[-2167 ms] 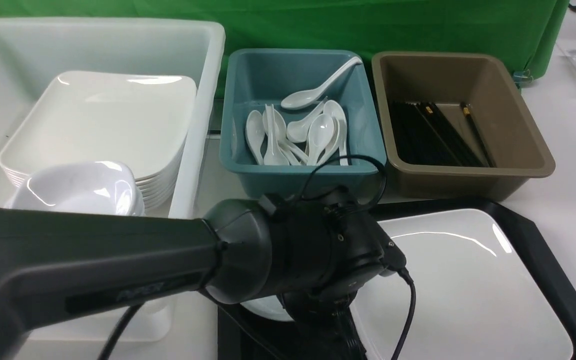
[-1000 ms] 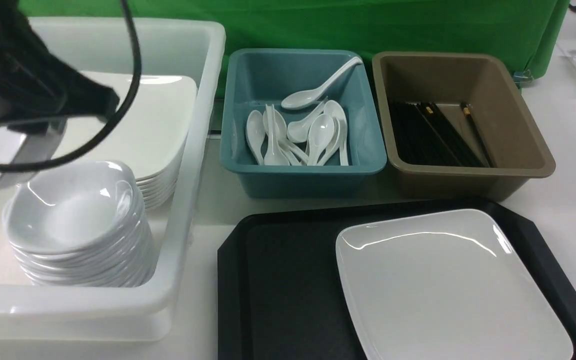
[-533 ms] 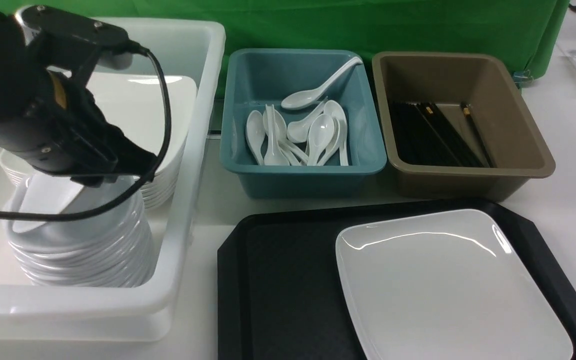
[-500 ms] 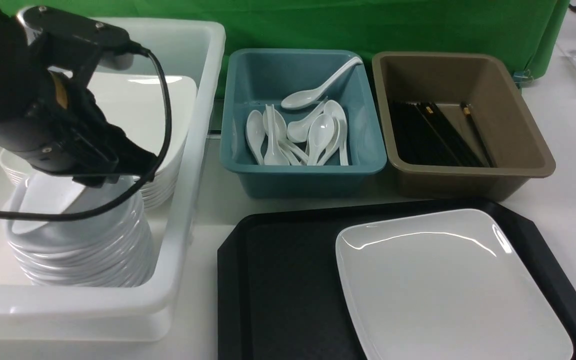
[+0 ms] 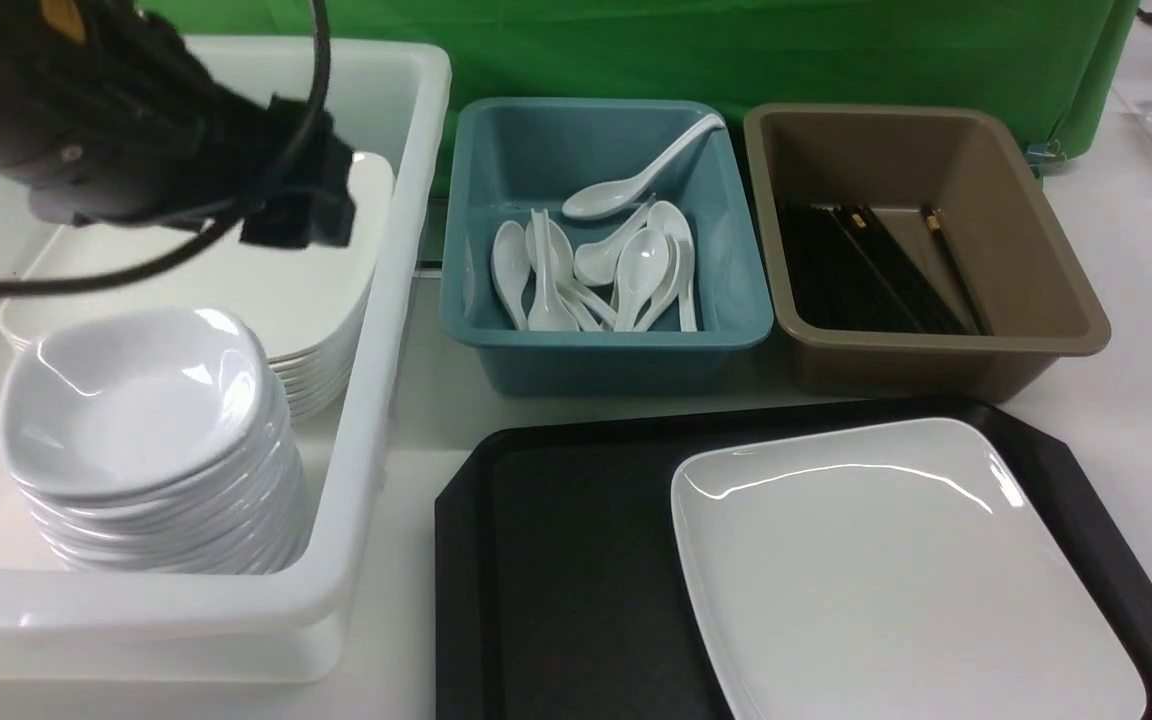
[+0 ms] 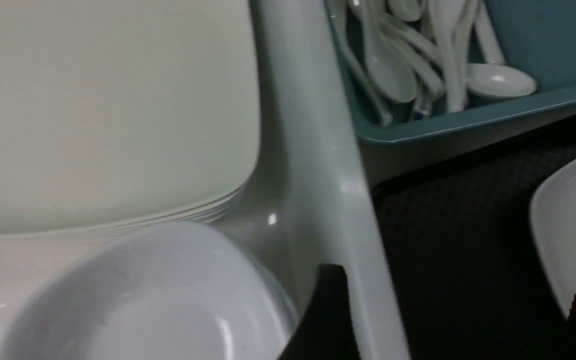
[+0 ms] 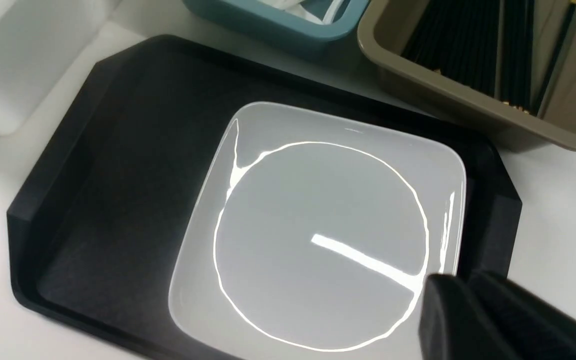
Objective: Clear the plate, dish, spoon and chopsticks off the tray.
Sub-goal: Use the left arm to put the small plate into the large storage box on the left, then use the left arm to grab a plate from the dinner plate
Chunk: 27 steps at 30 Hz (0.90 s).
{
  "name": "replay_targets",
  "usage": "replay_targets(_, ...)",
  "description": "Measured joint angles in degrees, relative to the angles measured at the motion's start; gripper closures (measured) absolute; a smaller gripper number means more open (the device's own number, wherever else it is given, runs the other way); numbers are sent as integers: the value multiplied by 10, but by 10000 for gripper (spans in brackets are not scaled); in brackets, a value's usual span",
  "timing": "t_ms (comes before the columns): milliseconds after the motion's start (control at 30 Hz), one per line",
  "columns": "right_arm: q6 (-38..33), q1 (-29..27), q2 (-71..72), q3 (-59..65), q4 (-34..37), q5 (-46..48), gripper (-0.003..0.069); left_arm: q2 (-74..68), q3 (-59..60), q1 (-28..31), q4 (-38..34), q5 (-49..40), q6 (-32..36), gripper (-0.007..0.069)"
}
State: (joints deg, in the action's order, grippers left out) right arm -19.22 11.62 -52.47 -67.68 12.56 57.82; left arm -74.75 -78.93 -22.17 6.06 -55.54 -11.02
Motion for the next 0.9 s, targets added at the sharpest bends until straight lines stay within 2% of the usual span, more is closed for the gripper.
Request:
replay_targets(67, 0, 0, 0, 0, 0, -1, 569, -8, -1, -3, -61, -1, 26, 137)
replay_targets(133, 0, 0, 0, 0, -1, -4, 569, -21, -2, -13, -90, -5, 45, 207)
replay_targets(200, 0, 0, 0, 0, -3, -8, 569, -36, -2, -31, -118, -10, 52, 313)
replay_targets(233, 1, 0, 0, 0, -7, -12, 569, -50, -2, -42, -131, -10, 51, 374)
replay_targets(300, 13, 0, 0, 0, -31, -18, 569, -94, -2, -77, -172, -7, 50, 554)
replay_targets(400, 47, 0, 0, 0, -78, -22, 569, -158, -6, -98, -223, 4, 51, 608)
replay_targets(533, 59, 0, 0, 0, -103, -22, 569, -222, -18, -104, -255, 26, 55, 613)
replay_targets(633, 63, 0, 0, 0, -110, -22, 569, -278, -43, -104, -268, 44, 83, 580)
replay_targets(767, 64, 0, 0, 0, -111, -22, 569, -349, -80, -104, -268, 58, 110, 449)
replay_targets(900, 64, 0, 0, 0, -111, -22, 569, -402, -99, -104, -245, 133, 124, 232)
